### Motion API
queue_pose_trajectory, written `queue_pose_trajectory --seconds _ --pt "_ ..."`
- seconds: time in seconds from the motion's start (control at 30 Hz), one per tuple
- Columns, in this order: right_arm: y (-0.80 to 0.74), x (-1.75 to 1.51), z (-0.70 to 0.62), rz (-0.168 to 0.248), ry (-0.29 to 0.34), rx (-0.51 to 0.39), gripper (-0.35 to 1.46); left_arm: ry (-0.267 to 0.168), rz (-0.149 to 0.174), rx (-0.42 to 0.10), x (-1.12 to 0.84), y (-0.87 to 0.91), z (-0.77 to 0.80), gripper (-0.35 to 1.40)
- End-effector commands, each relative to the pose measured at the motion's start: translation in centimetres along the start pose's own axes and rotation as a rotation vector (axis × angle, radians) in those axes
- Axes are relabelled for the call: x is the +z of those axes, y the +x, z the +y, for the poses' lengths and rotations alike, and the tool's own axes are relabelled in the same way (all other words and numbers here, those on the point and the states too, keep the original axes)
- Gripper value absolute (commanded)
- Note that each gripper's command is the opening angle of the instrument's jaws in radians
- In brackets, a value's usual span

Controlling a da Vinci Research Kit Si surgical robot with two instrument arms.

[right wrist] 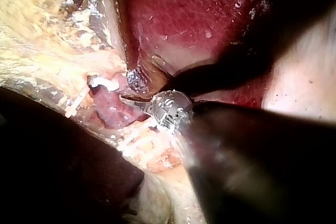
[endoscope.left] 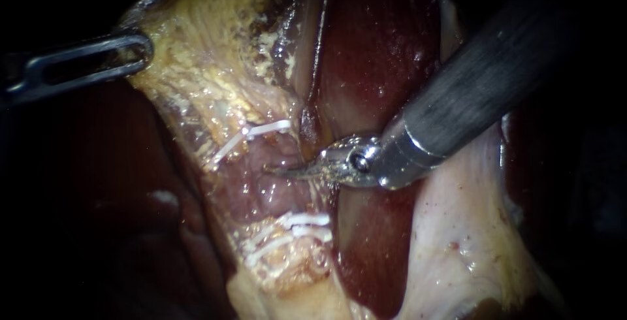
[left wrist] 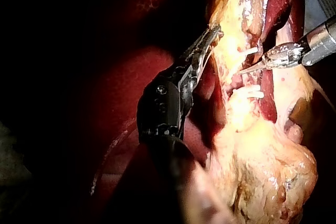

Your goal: Go back from the cut right tube

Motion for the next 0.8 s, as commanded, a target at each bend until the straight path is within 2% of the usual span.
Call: queue_pose_trajectory --seconds 0.03,0.07,0.1,0.13,0.17,0.27,0.33,0.63,0.73,0.8 --pt "-0.01 0.00 -0.01 0.008 0.004 -0.001 -0.35 0.001 0.000 0.000 0.00 0.00 0.00 -0.35" --pt "-0.01 -0.01 -0.02 0.008 0.004 -0.001 -0.35 0.000 0.000 0.000 0.00 0.00 0.00 -0.35" --pt "-0.01 -0.01 -0.02 0.010 0.005 -0.002 -0.27 0.001 0.000 0.000 0.00 0.00 0.00 -0.35" --pt "-0.01 -0.01 -0.03 0.010 0.006 -0.002 0.07 0.000 0.000 0.000 0.00 0.00 0.00 -0.35" --pt "0.00 0.00 -0.03 0.013 0.007 -0.002 0.27 0.000 0.000 0.000 0.00 0.01 0.01 -0.35" --pt "0.00 0.00 -0.05 0.016 0.008 -0.002 0.64 0.000 0.000 0.000 0.00 0.01 0.01 -0.35" --pt "0.00 0.00 -0.06 0.016 0.009 -0.003 0.76 0.000 0.000 0.000 0.00 0.01 0.01 -0.35" --pt "0.00 0.00 -0.08 0.018 0.010 -0.003 0.86 -0.001 -0.001 0.000 0.00 0.01 0.01 -0.35" --pt "-0.01 -0.01 -0.12 0.017 0.012 -0.005 0.94 -0.001 -0.001 0.000 0.00 0.01 0.01 -0.35" --pt "-0.02 -0.04 -0.17 0.023 0.019 -0.079 1.03 -0.001 -0.001 0.000 0.00 0.01 0.01 -0.35"
